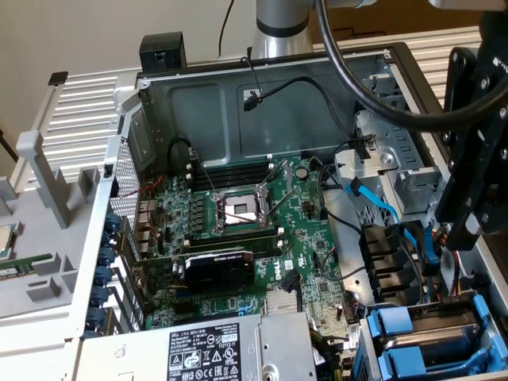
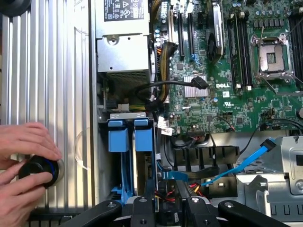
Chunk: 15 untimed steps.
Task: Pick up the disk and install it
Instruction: 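Insert the first disk wire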
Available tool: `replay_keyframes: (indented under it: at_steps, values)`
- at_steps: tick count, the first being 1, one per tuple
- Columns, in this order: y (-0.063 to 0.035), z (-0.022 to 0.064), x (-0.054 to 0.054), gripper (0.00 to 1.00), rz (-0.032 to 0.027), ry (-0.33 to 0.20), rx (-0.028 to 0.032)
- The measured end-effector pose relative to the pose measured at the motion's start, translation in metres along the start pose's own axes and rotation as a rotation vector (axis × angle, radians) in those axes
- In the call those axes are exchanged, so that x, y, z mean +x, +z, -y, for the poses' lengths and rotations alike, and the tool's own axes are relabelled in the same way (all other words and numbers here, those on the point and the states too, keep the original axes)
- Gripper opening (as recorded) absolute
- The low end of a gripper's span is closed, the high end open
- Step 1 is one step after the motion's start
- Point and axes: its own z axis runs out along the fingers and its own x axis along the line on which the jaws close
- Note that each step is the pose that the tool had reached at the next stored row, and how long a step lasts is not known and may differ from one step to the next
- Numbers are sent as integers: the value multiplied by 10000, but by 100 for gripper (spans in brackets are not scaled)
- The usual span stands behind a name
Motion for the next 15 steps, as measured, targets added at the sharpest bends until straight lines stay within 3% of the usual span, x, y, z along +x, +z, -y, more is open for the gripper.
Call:
replay_keyframes:
  at_steps: [15]
  values:
    - [44,-15,-1,31,-17,4,4]
